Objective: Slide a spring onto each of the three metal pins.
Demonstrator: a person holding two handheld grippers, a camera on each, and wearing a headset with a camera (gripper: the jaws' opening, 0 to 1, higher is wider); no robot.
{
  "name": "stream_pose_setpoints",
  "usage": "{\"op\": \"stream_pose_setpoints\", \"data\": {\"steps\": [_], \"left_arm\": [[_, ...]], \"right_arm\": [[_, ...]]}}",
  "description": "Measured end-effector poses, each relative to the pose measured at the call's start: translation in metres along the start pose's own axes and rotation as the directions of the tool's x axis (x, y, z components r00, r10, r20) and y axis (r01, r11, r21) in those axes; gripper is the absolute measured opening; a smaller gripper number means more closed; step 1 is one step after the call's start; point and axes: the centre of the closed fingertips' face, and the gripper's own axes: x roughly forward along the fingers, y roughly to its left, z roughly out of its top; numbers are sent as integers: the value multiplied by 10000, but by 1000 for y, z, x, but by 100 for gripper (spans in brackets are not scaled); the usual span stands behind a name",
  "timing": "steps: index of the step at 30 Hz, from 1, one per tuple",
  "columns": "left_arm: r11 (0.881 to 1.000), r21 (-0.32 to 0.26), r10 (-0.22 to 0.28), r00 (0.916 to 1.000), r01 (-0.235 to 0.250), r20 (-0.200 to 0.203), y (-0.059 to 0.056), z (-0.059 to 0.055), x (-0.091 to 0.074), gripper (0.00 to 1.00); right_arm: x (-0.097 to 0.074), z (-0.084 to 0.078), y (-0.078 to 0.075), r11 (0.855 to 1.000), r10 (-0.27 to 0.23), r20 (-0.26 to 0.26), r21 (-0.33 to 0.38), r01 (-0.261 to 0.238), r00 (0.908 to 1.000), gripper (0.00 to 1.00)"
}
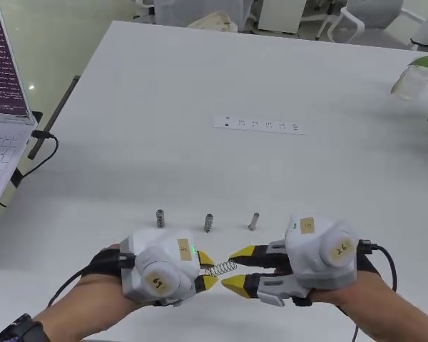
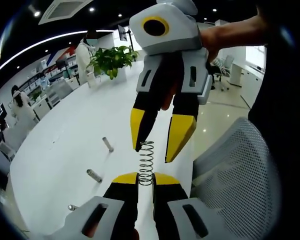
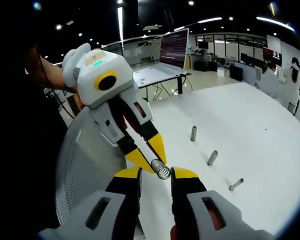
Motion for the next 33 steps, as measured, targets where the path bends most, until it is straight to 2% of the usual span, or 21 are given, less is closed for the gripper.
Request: {"op": "stream_pose_setpoints", "data": {"steps": [6,11,19,28,33], "left_arm": [[9999,-113,-86,9995,90,300,-2,7,0,2],[9998,-151,-145,9984,154,548,-2,14,-2,2],[9995,-12,-308,9970,309,715,-5,20,-5,2],[9978,173,-656,9957,646,651,-10,19,-6,2],[9968,78,-798,9940,794,747,-12,20,-6,2]], "right_arm": [[1,1,-1,9963,302,-580,-788,-348,9979,19],[2,-3,0,9869,561,-1189,-1436,-731,9913,17],[1,-4,2,9622,983,-1832,-2335,-1404,9782,13],[2,-6,10,9247,1377,-2521,-3139,-2156,9578,10],[1,-6,10,9129,1329,-2734,-3405,-2251,9527,9]]}}
